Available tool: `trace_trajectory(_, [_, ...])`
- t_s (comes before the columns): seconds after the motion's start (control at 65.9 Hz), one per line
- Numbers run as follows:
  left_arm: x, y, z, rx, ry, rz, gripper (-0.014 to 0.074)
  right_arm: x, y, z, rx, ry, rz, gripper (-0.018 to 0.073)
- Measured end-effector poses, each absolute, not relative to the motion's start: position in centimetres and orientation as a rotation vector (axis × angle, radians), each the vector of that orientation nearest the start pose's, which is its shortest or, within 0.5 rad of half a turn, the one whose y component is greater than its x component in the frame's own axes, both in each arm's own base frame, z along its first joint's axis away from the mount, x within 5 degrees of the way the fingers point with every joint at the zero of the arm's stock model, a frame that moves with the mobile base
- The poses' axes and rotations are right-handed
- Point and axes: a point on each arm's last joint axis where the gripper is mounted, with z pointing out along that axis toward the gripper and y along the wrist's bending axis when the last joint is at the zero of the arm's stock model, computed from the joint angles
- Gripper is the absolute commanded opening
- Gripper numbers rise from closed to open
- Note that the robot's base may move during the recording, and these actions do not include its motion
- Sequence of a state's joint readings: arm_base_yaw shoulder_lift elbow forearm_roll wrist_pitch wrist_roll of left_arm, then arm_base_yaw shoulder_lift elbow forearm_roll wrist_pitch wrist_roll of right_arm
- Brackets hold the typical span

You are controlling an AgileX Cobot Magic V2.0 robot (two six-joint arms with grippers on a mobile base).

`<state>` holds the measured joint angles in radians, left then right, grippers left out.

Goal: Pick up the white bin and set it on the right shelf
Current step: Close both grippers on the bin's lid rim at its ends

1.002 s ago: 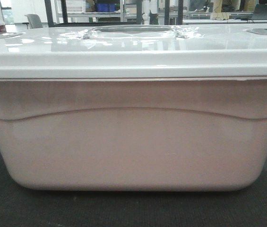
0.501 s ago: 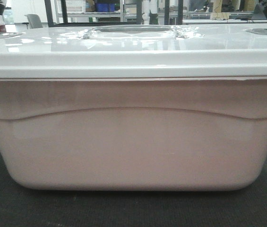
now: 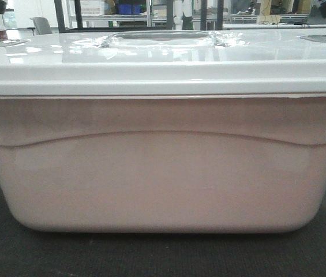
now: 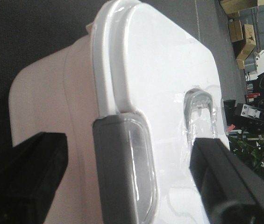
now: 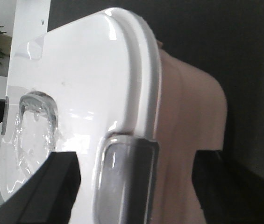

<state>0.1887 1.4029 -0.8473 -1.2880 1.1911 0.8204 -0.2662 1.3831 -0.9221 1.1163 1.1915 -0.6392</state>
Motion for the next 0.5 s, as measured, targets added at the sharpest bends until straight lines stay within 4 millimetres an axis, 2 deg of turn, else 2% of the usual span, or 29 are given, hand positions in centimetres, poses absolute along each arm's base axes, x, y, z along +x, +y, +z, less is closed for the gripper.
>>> trace_trajectory(0.137, [25.4,-3.9,27.8,0.057,2.303,-1.373,0.0441,25.5,2.1,28.5,0.054,2.43,1.266,0.0596])
trace_trajectory(0.349, [25.6,-5.4,26.6,0.122,2.369,-1.403,0.0441,25.7,2.2,28.2,0.059,2.433,1.277,0.0596])
trace_trajectory(0.501, [26.1,-5.9,26.3,0.094,2.356,-1.446,0.044,25.7,2.2,28.2,0.055,2.433,1.276,0.0596])
